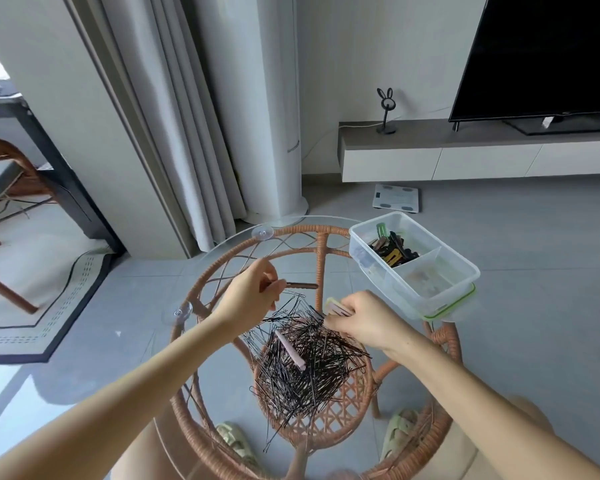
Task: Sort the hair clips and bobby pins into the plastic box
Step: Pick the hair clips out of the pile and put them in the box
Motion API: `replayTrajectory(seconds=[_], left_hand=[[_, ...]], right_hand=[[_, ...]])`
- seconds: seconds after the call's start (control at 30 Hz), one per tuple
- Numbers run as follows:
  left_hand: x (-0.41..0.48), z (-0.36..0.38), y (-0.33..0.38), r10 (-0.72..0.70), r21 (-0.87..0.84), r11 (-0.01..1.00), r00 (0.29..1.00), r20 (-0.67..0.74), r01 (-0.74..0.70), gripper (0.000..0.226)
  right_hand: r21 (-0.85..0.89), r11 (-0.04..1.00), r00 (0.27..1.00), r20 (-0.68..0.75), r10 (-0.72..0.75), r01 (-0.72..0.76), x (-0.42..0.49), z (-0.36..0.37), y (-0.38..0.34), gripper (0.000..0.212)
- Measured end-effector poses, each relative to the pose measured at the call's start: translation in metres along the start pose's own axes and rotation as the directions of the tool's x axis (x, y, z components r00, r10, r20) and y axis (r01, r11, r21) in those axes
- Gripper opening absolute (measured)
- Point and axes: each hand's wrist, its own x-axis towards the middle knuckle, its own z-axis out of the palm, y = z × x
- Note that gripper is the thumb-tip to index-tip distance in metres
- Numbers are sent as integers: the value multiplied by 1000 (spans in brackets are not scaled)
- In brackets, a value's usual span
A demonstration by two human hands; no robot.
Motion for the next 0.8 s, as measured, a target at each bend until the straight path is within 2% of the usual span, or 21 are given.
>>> replayTrajectory(seconds=[0.13, 0.23, 0.33, 0.43, 0.53, 0.63, 0.8], left_hand=[[14, 3, 9, 41, -25, 999, 999, 27, -40, 10], [22, 8, 18, 67, -33, 997, 996, 60, -65, 2], [19, 9, 21, 131, 49, 989, 984, 120, -138, 25], [4, 12, 6, 169, 249, 939, 949, 264, -237, 32], [-12, 15, -15, 124, 293, 917, 891, 437, -272, 30], [-13, 20, -27, 127, 326, 895, 874, 470, -305, 40], [-4, 33, -22, 148, 284, 897, 835, 531, -339, 30]], right_hand=[[-105, 994, 1000, 1, -18, 18, -1, -14, 6, 49], [-212, 977, 1000, 22, -20, 25, -4, -13, 13, 42], [-201, 979, 998, -41, -37, 28, -4, -12, 16, 45], [-191, 981, 996, -68, -60, 46, -4, -18, 13, 31], [-175, 984, 995, -83, -55, 40, -4, -27, 14, 4], [-163, 986, 993, -105, -46, 29, -3, -34, 17, 6], [-146, 989, 994, -112, -6, -11, -6, -35, 24, 5]])
